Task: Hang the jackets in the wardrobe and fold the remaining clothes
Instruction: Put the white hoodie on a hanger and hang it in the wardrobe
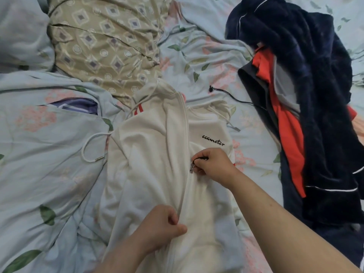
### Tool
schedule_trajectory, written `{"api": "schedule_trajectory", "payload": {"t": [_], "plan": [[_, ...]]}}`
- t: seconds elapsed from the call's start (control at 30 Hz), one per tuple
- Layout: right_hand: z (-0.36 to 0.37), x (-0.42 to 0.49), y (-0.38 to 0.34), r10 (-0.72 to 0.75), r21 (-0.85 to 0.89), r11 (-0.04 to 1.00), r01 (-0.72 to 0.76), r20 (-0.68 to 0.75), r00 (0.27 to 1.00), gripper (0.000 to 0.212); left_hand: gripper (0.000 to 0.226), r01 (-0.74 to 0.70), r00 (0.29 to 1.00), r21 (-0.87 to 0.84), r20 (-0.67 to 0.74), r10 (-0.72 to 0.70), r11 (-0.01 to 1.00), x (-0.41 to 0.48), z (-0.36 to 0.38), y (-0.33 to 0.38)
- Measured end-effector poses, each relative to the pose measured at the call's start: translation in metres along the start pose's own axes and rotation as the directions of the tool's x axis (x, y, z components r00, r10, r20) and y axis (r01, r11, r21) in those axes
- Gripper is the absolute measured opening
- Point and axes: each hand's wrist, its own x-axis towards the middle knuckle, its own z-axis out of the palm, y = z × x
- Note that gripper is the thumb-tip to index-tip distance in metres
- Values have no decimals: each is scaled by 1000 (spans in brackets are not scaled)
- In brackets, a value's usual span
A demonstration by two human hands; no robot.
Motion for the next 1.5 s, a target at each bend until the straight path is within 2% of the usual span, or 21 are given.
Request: {"api": "schedule_trajectory", "payload": {"t": [0.1, 0.2, 0.23, 0.3, 0.33, 0.37, 0.43, 0.5, 0.57, 0.63, 0.77, 0.93, 1.03, 1.13, 1.2, 1.27, 1.33, 1.4, 1.5], "plan": [[-6, 6, -2, -2, 79, 997, 6, -41, 999, 19, 31, 35, 997, 196, 57, -47, 980, -3, -6, -3], [-7, 8, -4, 15, 174, 985, -13, -13, 1000, 17, 33, 1, 997, 436, 66, -34, 900, 2, -17, 14], [-8, 9, -5, 18, 218, 976, -19, 7, 1000, 16, 34, -12, 1000, 411, -5, 15, 912, 7, -21, 26], [-11, 11, -9, 15, 285, 958, -29, 53, 998, 14, 32, -53, 957, 158, -275, 96, 986, 22, -29, 54], [-12, 12, -12, 13, 307, 951, -35, 74, 997, 12, 29, -112, 922, 53, -366, 124, 992, 33, -33, 68], [-14, 13, -15, 12, 325, 945, -40, 90, 996, 11, 27, -155, 908, 31, -389, 155, 987, 45, -36, 80], [-13, 16, -19, 11, 349, 936, -45, 98, 995, 9, 23, -175, 923, 50, -338, 182, 983, 65, -42, 97], [-13, 18, -21, -3, 341, 940, -28, 89, 996, 8, 37, -176, 933, 3, -318, 168, 984, 78, -46, 102], [-15, 22, -23, -29, 285, 958, 3, 85, 996, 8, 49, -190, 926, -38, -340, 167, 981, 84, -47, 99], [-16, 25, -23, -49, 214, 976, 28, 97, 994, 9, 48, -200, 923, -69, -348, 165, 977, 84, -45, 95], [-9, 36, -20, -51, 20, 999, 50, 88, 995, 7, 38, -59, 957, -155, -288, 12, 986, 76, -39, 82], [-6, 53, -24, -45, 13, 999, 45, 26, 999, 9, 28, 84, 981, -221, -150, -119, 972, 61, -36, 53], [-12, 68, -31, -36, 75, 996, 43, -89, 995, 13, 30, 146, 987, -106, -51, -152, 984, 54, -41, 32], [-18, 77, -36, -37, 164, 984, 66, -173, 984, 13, 35, 183, 980, 165, 49, -193, 969, 50, -48, 18], [-14, 77, -36, -41, 171, 983, 64, -137, 990, 8, 35, 166, 967, 416, 109, -230, 894, 52, -52, 22], [-9, 77, -33, -52, 161, 984, 71, -117, 992, 8, 37, 123, 978, 573, 70, -198, 810, 59, -53, 41], [-8, 78, -30, -61, 158, 984, 81, -128, 990, 12, 41, 129, 991, 514, -106, -87, 848, 73, -51, 68], [-9, 80, -31, -68, 160, 983, 87, -121, 990, 11, 39, 99, 960, 417, -279, 24, 903, 93, -51, 91], [-8, 82, -32, -71, 149, 985, 86, -104, 992, 8, 35, 67, 963, 436, -264, 57, 897, 119, -46, 105]]}}
